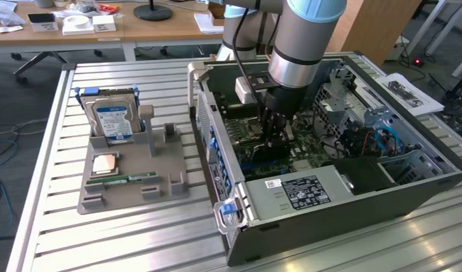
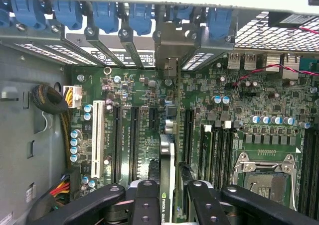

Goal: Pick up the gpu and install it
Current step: 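Insert the gpu into the slot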

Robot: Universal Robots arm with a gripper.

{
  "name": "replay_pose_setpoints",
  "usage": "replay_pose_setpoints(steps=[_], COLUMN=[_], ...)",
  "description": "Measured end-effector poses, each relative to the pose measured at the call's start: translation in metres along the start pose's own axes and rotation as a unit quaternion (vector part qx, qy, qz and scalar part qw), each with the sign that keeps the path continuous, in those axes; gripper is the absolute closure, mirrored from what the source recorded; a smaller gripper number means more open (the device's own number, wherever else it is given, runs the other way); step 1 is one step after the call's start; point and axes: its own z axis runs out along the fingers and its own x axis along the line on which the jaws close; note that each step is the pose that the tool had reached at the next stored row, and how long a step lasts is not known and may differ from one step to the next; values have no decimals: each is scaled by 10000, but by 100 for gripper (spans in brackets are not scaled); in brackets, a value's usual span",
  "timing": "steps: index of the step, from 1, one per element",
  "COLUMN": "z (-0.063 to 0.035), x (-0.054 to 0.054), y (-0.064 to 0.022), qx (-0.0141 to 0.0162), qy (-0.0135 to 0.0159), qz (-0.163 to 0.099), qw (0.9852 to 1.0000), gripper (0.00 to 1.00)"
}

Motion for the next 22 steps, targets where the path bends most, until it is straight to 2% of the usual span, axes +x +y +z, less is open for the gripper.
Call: replay_pose_setpoints(steps=[22], z=[36], x=[0], y=[-1], qx=[0], qy=[-1], qz=[0], qw=[10000], gripper=[74])
